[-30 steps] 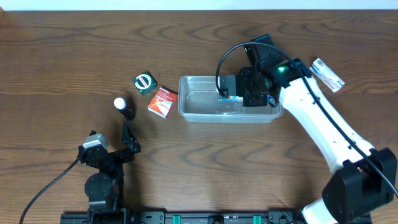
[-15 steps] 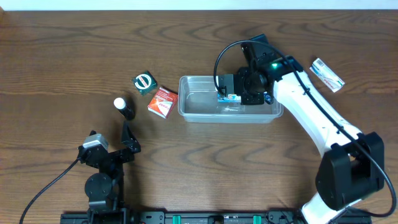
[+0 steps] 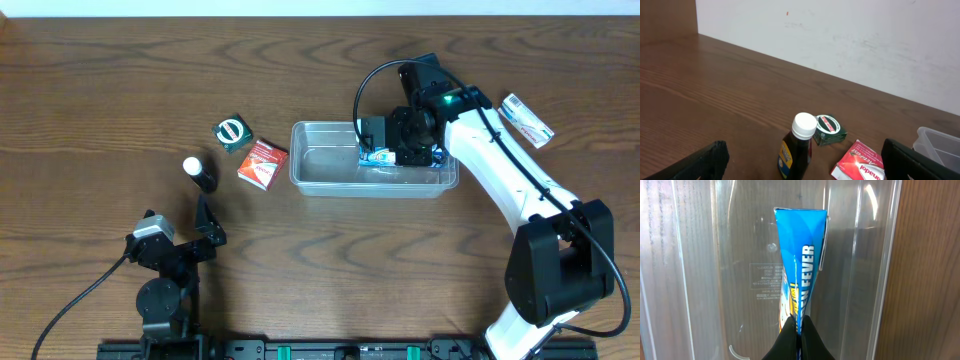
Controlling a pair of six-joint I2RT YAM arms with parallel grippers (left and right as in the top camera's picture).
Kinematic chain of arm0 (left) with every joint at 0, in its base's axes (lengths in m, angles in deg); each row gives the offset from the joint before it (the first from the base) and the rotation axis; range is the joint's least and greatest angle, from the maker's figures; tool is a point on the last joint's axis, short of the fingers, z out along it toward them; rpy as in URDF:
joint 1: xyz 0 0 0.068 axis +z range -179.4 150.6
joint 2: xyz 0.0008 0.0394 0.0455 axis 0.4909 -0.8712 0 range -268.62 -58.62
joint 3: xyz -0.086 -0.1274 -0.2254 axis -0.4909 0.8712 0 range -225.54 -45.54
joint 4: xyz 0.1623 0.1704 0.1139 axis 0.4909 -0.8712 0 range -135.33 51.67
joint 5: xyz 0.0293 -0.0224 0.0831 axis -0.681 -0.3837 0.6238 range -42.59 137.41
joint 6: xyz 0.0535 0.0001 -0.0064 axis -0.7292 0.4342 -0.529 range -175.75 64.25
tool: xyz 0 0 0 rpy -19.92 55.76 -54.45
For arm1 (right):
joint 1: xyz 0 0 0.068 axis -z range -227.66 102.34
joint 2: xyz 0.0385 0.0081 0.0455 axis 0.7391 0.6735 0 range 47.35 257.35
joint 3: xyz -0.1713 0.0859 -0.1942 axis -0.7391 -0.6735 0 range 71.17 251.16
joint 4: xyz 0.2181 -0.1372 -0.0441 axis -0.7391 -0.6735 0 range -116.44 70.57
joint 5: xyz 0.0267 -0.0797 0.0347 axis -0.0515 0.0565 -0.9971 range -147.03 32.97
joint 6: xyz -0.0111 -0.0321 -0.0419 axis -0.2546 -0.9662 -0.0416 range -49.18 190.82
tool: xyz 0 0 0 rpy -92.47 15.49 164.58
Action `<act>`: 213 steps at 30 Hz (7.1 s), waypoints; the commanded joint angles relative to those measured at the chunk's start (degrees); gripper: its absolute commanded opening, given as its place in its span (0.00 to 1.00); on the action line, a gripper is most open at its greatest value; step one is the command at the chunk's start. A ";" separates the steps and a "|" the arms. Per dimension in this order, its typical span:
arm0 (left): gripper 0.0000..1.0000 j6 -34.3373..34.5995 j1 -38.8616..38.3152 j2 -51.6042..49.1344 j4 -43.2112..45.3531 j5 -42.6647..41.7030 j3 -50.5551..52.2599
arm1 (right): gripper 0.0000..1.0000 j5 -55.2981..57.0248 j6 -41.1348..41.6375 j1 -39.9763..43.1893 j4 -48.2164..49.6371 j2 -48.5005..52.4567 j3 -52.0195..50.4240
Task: Pack container
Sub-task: 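Lower the blue box into the container and open the right gripper, then move the right gripper to the white-green box and grasp it, then carry the white-green box with the right gripper over the container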
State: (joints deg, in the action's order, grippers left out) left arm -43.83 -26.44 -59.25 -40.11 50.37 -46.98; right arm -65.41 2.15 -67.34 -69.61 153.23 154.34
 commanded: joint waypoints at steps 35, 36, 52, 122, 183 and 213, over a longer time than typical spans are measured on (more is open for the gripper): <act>0.98 -0.72 0.35 0.28 -2.19 0.46 1.20 | 0.30 -0.90 6.16 -1.44 -7.48 -13.44 0.39; 0.98 -0.72 0.35 0.28 -2.19 0.46 1.20 | 0.31 -0.92 6.62 -1.44 -7.48 -14.34 0.39; 0.98 -0.72 0.35 0.28 -2.19 0.46 1.20 | 0.67 -13.22 22.82 -1.44 -9.46 -16.96 0.39; 0.98 -0.72 0.35 0.28 -2.19 0.46 1.20 | 0.93 9.60 39.21 33.40 18.86 9.97 0.37; 0.98 -0.72 0.35 0.28 -2.19 0.46 1.20 | 0.26 5.60 36.70 36.02 22.77 14.01 0.37; 0.98 -0.72 0.35 0.28 -2.19 0.46 1.20 | 0.01 -5.40 32.83 20.94 15.93 -14.56 0.39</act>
State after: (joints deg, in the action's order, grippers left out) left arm -43.83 -26.44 -59.25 -40.11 50.37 -46.98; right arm -66.52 37.89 -43.06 -52.03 142.24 154.39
